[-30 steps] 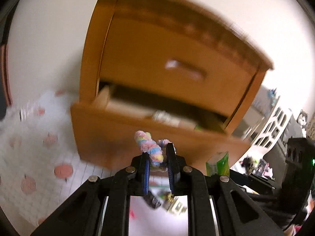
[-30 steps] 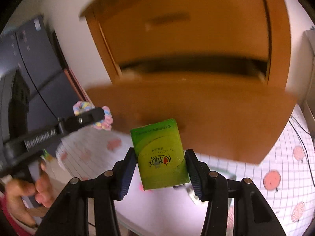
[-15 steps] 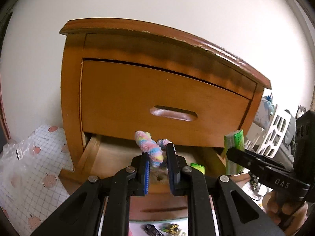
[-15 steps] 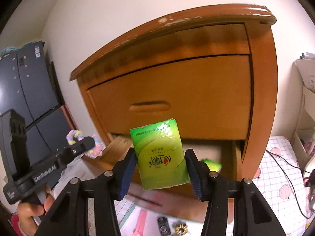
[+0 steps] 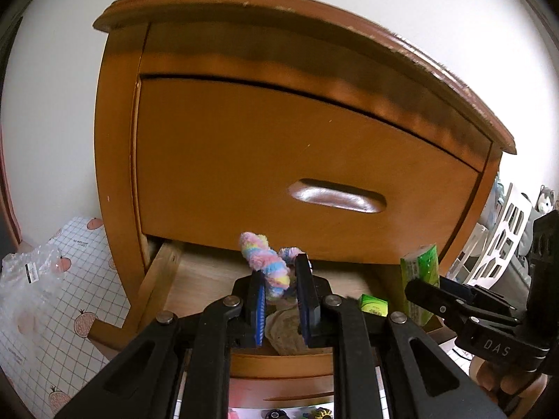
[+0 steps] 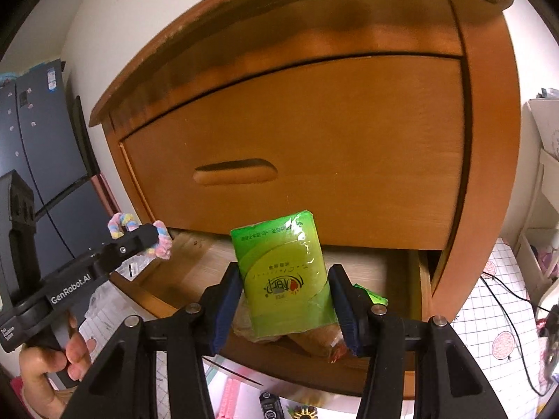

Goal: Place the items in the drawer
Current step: 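Open both tools to release the items inside the drawer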

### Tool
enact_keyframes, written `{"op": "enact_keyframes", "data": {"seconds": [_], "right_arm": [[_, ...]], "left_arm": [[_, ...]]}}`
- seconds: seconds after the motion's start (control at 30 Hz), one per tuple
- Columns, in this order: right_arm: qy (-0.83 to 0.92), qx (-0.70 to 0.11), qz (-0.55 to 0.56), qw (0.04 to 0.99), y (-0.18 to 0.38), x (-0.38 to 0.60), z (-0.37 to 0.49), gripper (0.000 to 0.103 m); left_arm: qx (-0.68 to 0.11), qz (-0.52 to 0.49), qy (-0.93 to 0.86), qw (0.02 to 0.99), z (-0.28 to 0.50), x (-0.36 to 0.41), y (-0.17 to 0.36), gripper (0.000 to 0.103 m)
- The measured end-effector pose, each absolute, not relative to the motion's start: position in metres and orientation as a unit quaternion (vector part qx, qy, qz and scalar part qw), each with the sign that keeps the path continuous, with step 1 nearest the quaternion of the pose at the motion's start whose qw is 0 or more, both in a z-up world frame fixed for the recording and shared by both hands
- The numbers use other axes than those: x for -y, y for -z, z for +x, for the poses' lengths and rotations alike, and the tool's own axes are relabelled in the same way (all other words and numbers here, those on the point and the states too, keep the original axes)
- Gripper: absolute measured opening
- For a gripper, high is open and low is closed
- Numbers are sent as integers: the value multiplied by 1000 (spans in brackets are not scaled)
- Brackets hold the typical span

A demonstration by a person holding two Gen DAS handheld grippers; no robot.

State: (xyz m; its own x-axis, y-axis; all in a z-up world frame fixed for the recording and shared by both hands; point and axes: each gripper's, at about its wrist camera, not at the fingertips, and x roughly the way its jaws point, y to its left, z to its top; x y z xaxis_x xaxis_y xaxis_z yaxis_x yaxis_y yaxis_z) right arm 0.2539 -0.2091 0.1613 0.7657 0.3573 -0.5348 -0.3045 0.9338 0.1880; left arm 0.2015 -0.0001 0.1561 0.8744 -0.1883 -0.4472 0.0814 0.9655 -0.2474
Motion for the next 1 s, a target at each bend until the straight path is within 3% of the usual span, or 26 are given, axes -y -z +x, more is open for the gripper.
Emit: {"op": "enact_keyframes", "data": {"seconds": [0.2, 0.3, 0.43, 0.47, 0.6, 0.83, 1.0], "right_arm": [[-172, -306, 37, 936, -152, 203, 258, 53], [-168, -314, 35, 934, -146, 203, 260, 54], [-166, -318, 37, 933, -144, 201, 263, 55], [-167, -319, 36, 932, -143, 201, 262, 55], [-166, -323, 38, 931, -143, 196, 270, 57], [-163, -321, 38, 932, -141, 195, 269, 69], [-165, -321, 34, 932, -137, 194, 271, 73]], "left_arm": [[-247, -105, 66, 961, 205, -1, -153, 18], [-248, -100, 66, 961, 206, 1, -152, 24], [-241, -105, 62, 963, 207, -1, -150, 53], [-239, -105, 60, 964, 206, 0, -151, 56], [-238, -98, 57, 965, 205, 1, -153, 58], [-235, -98, 53, 965, 205, 4, -152, 74], [-237, -102, 41, 965, 203, -1, -150, 77]]}}
